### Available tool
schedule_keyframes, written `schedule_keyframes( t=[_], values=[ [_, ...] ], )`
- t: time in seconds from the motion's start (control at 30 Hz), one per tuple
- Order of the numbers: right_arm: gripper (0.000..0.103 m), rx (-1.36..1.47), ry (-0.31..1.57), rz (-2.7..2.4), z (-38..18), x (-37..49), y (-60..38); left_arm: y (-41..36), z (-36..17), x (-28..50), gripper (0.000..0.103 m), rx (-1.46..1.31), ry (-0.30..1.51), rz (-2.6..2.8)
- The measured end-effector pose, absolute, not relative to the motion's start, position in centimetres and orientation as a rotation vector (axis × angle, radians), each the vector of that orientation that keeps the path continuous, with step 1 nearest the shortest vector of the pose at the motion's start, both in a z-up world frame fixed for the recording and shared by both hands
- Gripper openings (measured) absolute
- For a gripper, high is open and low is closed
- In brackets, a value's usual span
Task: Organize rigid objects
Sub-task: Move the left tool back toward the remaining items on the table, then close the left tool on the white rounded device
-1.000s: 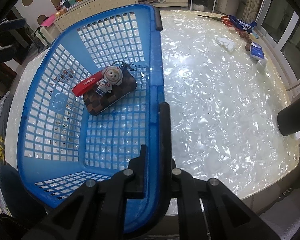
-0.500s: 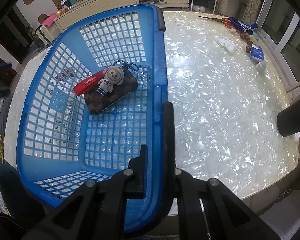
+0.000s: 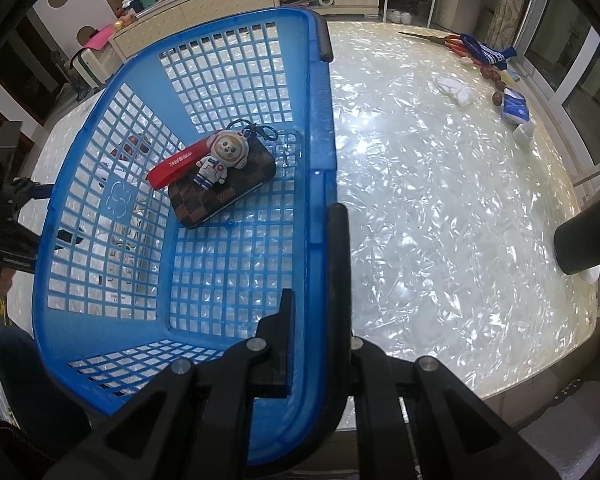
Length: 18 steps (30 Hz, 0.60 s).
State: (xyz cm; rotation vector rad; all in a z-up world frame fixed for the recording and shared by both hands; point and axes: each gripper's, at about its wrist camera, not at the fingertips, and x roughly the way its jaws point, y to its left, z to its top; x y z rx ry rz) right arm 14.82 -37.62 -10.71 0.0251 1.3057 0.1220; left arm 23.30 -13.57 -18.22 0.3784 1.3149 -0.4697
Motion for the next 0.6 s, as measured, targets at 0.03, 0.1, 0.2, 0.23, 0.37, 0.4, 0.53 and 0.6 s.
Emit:
schedule_keyframes(
  t=[0.03,0.1,0.2,0.23,0.37,0.4,0.53,0.6],
  values=[
    [0.008,0.025,1.306,0.122,-10.7,14.8,-37.6,-13.6,-18.6,23.4,0.102,0.374,1.321,-0.465],
    [0.008,0.027,1.305,0.122,-10.7,14.8,-37.6,-13.6,-19.2,23.6,0.102,0.346,1.338,-0.460],
    [0.008,0.029,1.303,0.123,-10.7,14.8,-37.6,-13.6,-19.7,24.2,0.102,0.313,1.358,-0.452],
    [0.008,0.030,1.302,0.123,-10.7,14.8,-37.6,-13.6,-20.0,24.4,0.102,0.298,1.365,-0.449],
    [0.008,0.036,1.300,0.125,-10.7,14.8,-37.7,-14.0,-20.5,25.0,0.102,0.292,1.362,-0.429],
    [0.008,0.036,1.300,0.126,-10.7,14.8,-37.7,-14.1,-20.5,25.2,0.102,0.297,1.360,-0.424],
    [0.008,0.034,1.301,0.128,-10.7,14.8,-37.7,-14.3,-20.9,26.0,0.102,0.281,1.371,-0.419],
    [0.008,0.035,1.300,0.128,-10.7,14.8,-37.8,-14.6,-21.0,26.5,0.102,0.268,1.376,-0.410]
  ],
)
